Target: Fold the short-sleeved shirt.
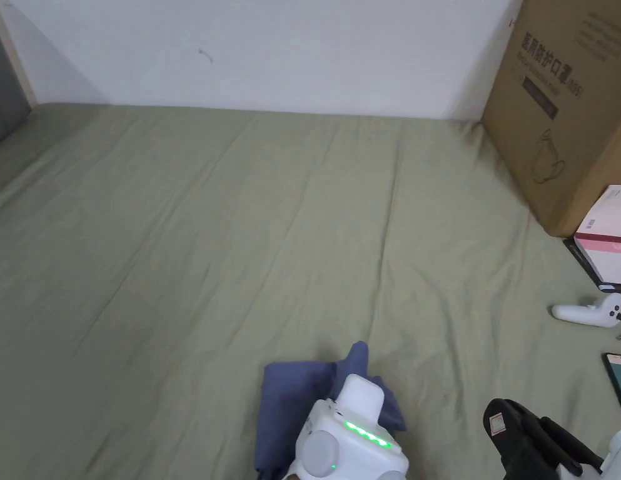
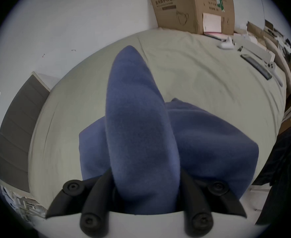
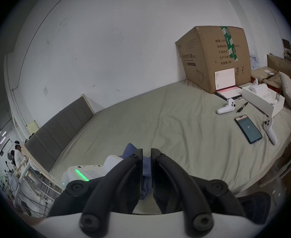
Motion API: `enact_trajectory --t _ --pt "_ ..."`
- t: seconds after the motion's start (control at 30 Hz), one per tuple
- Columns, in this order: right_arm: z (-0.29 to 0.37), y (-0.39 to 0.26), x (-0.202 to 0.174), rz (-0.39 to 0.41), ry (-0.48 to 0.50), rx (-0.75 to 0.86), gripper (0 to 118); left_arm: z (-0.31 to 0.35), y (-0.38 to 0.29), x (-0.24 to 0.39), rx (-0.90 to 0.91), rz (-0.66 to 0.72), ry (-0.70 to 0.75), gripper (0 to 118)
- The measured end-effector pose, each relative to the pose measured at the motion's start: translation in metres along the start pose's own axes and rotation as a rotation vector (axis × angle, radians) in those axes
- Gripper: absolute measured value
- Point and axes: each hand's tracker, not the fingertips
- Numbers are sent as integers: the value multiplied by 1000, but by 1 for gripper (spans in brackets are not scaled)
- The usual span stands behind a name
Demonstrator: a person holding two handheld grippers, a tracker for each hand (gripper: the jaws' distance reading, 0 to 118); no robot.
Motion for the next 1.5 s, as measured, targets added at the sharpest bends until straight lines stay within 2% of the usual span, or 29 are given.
enact_trajectory --t 0.03,0.1,0.13,0.17,0.2,0.27,0.43,0.47,0.5,0.53,0.57,0.6,0.67,0.73,0.87,0.9,1.0,1.07,1.1,1.13,1.17,1.2,1.23,1.3,1.33,1.37,1.43,1.47,1.5 --pt "1 0 1 4 7 1 9 6 2 -8 7 37 -45 42" --pt "3 1 3 28 2 5 9 20 8 -35 49 194 -159 86" --pt "4 2 5 28 8 6 9 32 9 -49 103 266 -283 100" --pt "4 3 6 22 13 6 9 45 8 -65 128 342 -421 106" --pt "6 4 8 18 14 7 9 56 9 -84 163 409 -521 105" --pt "8 4 11 23 18 7 9 75 -3 -115 266 539 -606 106" --pt "6 -6 19 27 27 -25 9 50 -34 -167 326 889 -638 104" --pt "2 -9 20 20 27 -38 9 31 -37 -162 293 952 -658 96" --pt "0 -12 21 12 25 -49 9 18 -39 -156 239 996 -691 81" --pt "-2 -15 21 5 24 -55 9 4 -40 -144 179 1018 -716 61" --pt "-3 -16 21 2 24 -61 9 -7 -40 -129 157 988 -737 34" --pt "-5 -18 21 -1 25 -71 9 -14 -37 -109 132 959 -743 27" --pt "-6 -21 20 3 23 -87 9 -23 -32 -76 91 905 -735 27" --pt "-8 -22 21 12 16 -99 9 -28 -32 -52 89 911 -746 27" --pt "-17 -19 20 16 23 -134 9 -40 -34 -60 50 934 -783 26" --pt "-21 -17 17 18 38 -139 9 -32 -31 -67 55 904 -802 26" --pt "-59 -16 4 43 152 -186 9 15 -30 -99 184 691 -786 27" --pt "-101 -24 1 7 197 -238 9 42 -38 -126 242 675 -738 27" --pt "-120 -29 4 -36 227 -271 9 50 -43 -139 269 689 -720 28" --pt "-139 -38 9 -116 261 -326 9 55 -54 -157 288 709 -706 36" --pt "-155 -46 14 -164 282 -382 9 57 -63 -172 290 729 -691 70" --pt "-163 -54 18 -169 301 -416 9 55 -73 -184 280 736 -670 97" --pt "-170 -62 21 -157 310 -423 9 52 -82 -198 262 740 -658 110" --pt "-179 -75 28 -96 236 -485 9 37 -100 -219 221 800 -639 112" --pt "-183 -81 34 -90 188 -509 9 26 -107 -226 180 850 -668 112" --pt "-185 -86 42 -137 178 -518 9 13 -113 -227 154 898 -720 112" --pt "-180 -87 54 -278 222 -478 9 -13 -116 -220 125 942 -767 112" --pt "-180 -87 55 -300 214 -479 9 -23 -115 -213 113 945 -804 112" --pt "-181 -86 53 -271 212 -485 9 -32 -111 -203 99 951 -828 112"
